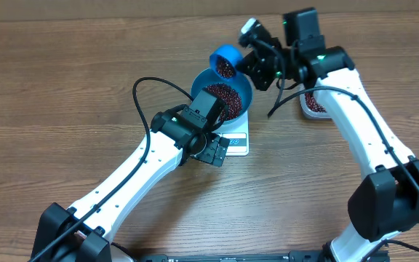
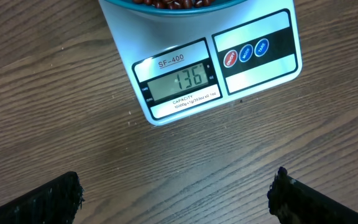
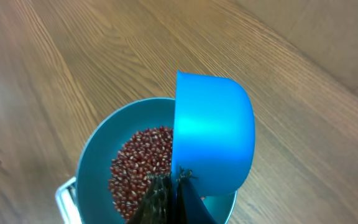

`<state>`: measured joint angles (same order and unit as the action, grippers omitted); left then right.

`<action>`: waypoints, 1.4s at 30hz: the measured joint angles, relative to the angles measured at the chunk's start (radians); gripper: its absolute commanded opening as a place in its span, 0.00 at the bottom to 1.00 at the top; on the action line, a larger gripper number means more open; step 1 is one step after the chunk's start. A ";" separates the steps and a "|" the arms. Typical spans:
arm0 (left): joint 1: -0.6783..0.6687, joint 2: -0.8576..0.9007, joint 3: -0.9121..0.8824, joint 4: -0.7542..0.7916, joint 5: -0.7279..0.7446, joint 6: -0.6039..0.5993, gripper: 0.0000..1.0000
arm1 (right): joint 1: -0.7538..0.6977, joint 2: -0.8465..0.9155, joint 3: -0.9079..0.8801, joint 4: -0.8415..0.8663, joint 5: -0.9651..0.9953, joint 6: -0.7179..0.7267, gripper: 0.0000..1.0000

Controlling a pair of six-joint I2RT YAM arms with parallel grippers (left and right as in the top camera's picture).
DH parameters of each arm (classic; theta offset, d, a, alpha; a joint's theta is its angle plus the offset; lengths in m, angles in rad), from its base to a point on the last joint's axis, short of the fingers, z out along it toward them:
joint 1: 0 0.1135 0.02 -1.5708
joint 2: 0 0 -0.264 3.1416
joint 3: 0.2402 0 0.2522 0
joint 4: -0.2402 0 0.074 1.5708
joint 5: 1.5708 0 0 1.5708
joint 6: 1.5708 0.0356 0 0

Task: Scoop item into bowl and weigh 150g on scale
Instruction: 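Tilt the scoop over the teal bowl to pour more beans, right gripper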

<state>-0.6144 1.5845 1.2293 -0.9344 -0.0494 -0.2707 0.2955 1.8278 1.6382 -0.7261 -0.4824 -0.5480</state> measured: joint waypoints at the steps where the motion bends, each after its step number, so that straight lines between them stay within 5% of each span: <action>1: 0.000 0.000 0.000 0.000 0.000 0.000 1.00 | 0.013 0.000 0.000 0.000 0.028 -0.011 0.04; 25: 0.000 0.000 0.000 0.000 0.000 0.000 1.00 | 0.038 0.000 0.000 -0.008 0.119 0.098 0.04; 42: 0.000 0.000 0.000 0.000 0.000 0.000 1.00 | -0.049 0.000 0.000 -0.024 -0.054 0.253 0.04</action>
<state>-0.6144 1.5845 1.2293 -0.9344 -0.0494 -0.2707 0.2466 1.8275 1.6382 -0.7502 -0.5362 -0.2955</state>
